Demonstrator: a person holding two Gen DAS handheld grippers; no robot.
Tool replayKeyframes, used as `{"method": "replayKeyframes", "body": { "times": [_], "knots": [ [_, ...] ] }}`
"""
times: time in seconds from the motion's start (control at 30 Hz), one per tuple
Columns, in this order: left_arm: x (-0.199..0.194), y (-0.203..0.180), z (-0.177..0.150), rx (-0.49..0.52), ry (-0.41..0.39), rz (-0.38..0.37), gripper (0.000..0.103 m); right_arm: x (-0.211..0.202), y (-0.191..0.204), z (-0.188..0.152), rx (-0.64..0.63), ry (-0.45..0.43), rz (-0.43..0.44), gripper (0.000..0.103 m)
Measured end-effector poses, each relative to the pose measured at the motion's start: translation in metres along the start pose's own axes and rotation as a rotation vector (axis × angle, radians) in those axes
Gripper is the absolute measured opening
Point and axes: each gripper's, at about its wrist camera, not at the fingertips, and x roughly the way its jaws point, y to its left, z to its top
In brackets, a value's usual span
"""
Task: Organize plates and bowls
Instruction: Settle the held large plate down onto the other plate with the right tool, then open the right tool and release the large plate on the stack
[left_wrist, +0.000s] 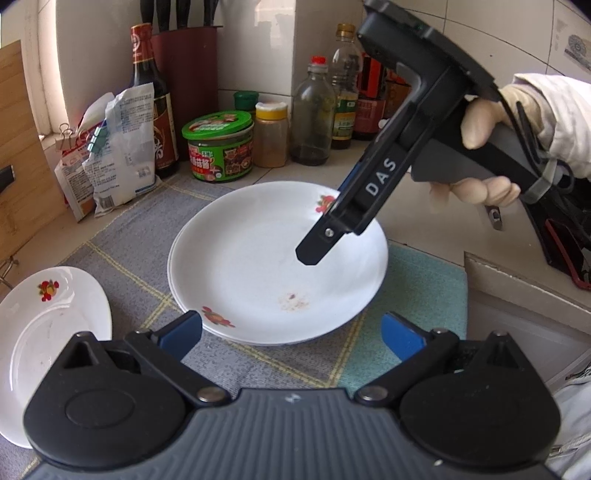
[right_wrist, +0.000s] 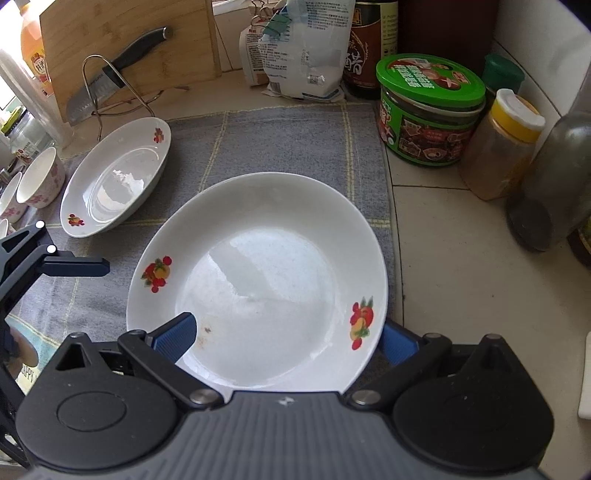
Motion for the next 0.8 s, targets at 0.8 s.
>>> {"method": "replayKeyframes", "body": {
  "times": [0.8],
  "knots": [
    [-0.101,0.044,-0.039,-0.193,-0.129,0.414,0.102,-0.028,0.101,-0.020,-0.248,-0.307,-0.076,0.103]
  ]
}}
